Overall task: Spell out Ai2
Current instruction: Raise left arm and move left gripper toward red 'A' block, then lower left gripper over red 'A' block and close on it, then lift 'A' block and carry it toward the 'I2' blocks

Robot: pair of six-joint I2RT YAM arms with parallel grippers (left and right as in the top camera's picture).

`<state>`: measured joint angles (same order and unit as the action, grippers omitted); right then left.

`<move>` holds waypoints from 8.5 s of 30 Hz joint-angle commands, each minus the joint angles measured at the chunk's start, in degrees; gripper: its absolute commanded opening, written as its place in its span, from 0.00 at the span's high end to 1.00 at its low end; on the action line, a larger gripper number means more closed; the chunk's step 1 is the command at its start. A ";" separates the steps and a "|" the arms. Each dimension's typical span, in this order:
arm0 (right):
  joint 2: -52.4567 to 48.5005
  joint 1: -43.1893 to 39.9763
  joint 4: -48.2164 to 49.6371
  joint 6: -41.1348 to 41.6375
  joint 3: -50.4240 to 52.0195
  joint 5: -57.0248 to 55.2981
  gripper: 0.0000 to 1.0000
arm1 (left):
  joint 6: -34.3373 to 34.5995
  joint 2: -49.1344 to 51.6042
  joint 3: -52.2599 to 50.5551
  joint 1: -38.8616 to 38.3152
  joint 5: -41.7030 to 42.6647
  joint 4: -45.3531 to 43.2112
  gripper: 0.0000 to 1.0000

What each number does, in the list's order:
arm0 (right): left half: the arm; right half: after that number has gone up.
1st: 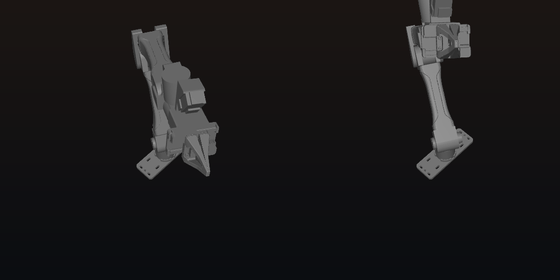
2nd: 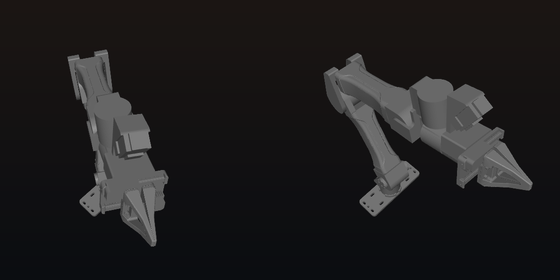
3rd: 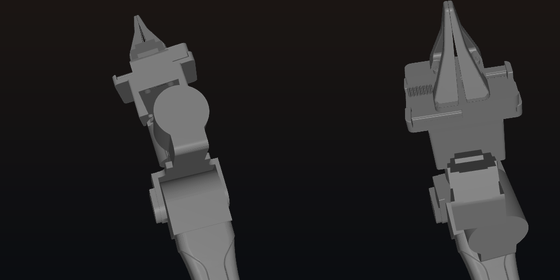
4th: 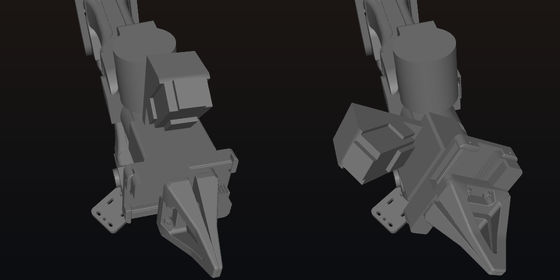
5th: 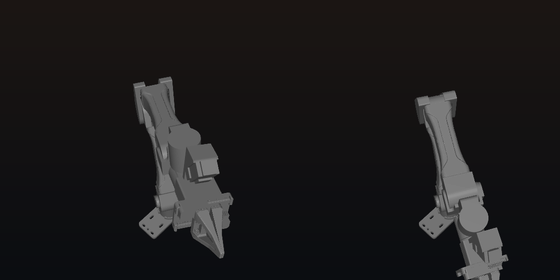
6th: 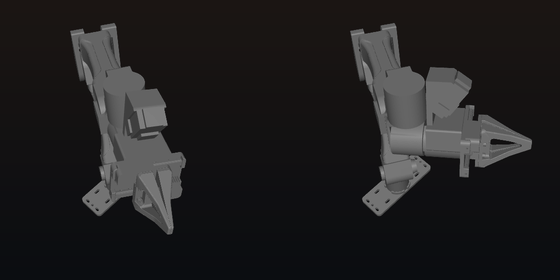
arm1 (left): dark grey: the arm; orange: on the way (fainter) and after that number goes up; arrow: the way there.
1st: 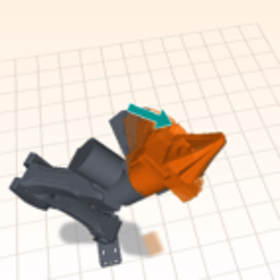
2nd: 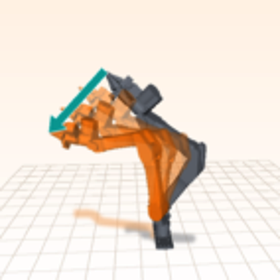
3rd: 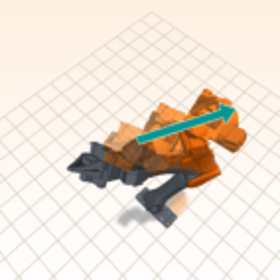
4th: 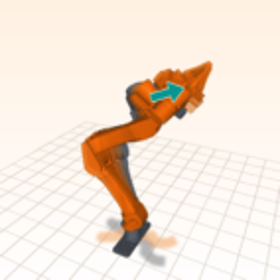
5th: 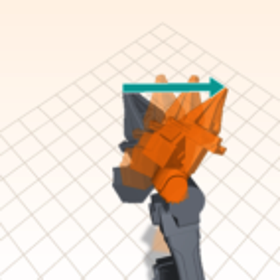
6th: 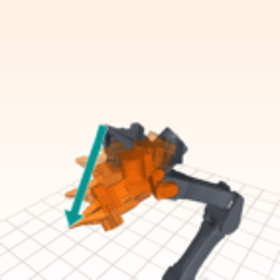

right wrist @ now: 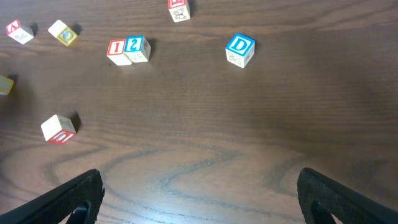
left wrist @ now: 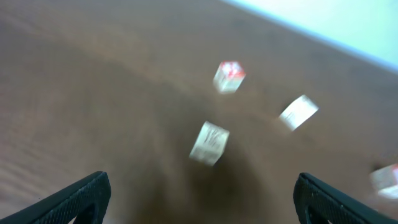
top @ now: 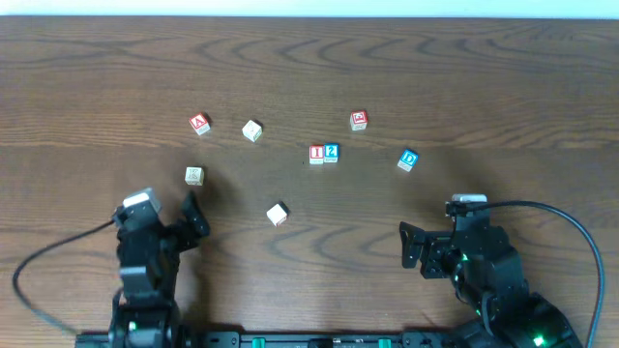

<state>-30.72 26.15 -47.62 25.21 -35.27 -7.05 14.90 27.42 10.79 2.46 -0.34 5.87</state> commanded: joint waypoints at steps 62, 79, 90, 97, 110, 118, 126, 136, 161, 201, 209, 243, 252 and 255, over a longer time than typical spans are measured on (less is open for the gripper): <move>-0.04 -0.26 -0.02 0.46 0.13 0.00 0.01 | 7.96 82.44 80.28 -4.70 14.40 24.68 0.05; -0.04 -0.26 0.00 0.46 0.13 0.00 0.01 | 27.36 83.36 84.46 -6.40 -7.74 37.70 0.00; -0.04 -0.26 -0.02 0.46 0.13 0.00 0.01 | 28.00 96.30 101.00 -5.81 -4.52 51.10 0.00; -0.02 -0.26 -0.02 0.46 0.13 0.00 0.01 | 32.54 97.63 101.50 -5.70 -4.13 55.89 0.11; -0.04 -0.26 -0.02 0.46 0.13 0.00 0.01 | 35.45 100.06 101.46 -4.94 -2.43 55.95 0.10; -0.04 -0.26 -0.02 0.46 0.13 0.00 0.01 | 33.94 103.01 101.46 -4.72 -1.60 56.08 0.11; -0.04 -0.26 -0.02 0.46 0.13 0.00 0.01 | 32.63 105.02 101.46 -4.66 -2.05 55.17 0.13; -0.04 -0.26 0.00 0.46 0.13 0.00 0.01 | 29.86 105.83 101.46 -4.22 -3.26 53.16 0.21; -0.04 -0.26 -0.02 0.46 0.13 0.00 0.01 | 24.87 105.98 101.46 -3.61 -2.36 53.31 0.29; -0.04 -0.26 0.00 0.46 0.13 0.00 0.01 | 25.81 107.95 101.35 -3.61 0.20 53.44 0.50; -0.04 -0.26 0.00 0.46 0.13 0.00 0.01 | 25.79 107.95 101.35 -3.61 0.20 53.46 0.55; -0.04 -0.26 0.00 0.46 0.13 0.00 0.01 | 25.75 107.89 101.48 -3.61 0.44 56.78 0.95; -0.04 -0.26 0.00 0.46 0.13 0.00 0.01 | 21.79 107.12 102.68 -3.72 1.95 57.35 0.94; -0.04 -0.26 0.00 0.46 0.13 0.00 0.01 | 20.09 106.42 105.07 -4.09 1.88 57.35 0.94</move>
<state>-30.89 26.15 -47.62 25.21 -35.16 -7.07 37.58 134.89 112.33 -1.28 1.32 63.00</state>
